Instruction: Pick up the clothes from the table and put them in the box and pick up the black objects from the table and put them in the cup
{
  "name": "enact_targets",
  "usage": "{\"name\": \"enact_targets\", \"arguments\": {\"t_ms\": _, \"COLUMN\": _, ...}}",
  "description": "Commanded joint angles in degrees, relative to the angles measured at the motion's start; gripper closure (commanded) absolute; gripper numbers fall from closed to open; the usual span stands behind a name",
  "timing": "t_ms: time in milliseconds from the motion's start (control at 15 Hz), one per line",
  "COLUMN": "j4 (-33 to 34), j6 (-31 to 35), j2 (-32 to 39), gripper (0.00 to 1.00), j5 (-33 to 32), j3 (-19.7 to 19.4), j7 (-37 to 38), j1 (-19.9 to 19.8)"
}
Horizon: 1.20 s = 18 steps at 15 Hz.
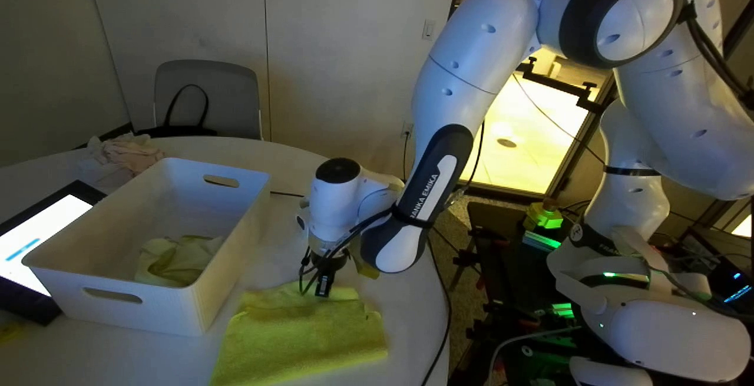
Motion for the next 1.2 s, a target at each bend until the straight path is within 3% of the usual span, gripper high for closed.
{"name": "enact_targets", "arguments": {"t_ms": 0, "j4": -5.2, "j6": -3.7, "j2": -9.3, "gripper": 0.89, "j5": -2.4, "j3": -0.3, "j7": -2.4, "j1": -0.2}}
{"name": "enact_targets", "arguments": {"t_ms": 467, "j4": -6.1, "j6": -13.6, "j2": -21.0, "gripper": 0.90, "j5": -7.0, "j3": 1.7, "j7": -3.6, "j1": -2.5}}
{"name": "enact_targets", "arguments": {"t_ms": 800, "j4": -6.9, "j6": -19.1, "j2": -29.4, "gripper": 0.89, "j5": -6.3, "j3": 5.8, "j7": -8.4, "j1": -6.5}}
{"name": "enact_targets", "arguments": {"t_ms": 1133, "j4": -7.1, "j6": -20.9, "j2": -30.8, "gripper": 0.89, "j5": -5.0, "j3": 8.6, "j7": -9.6, "j1": -9.3}}
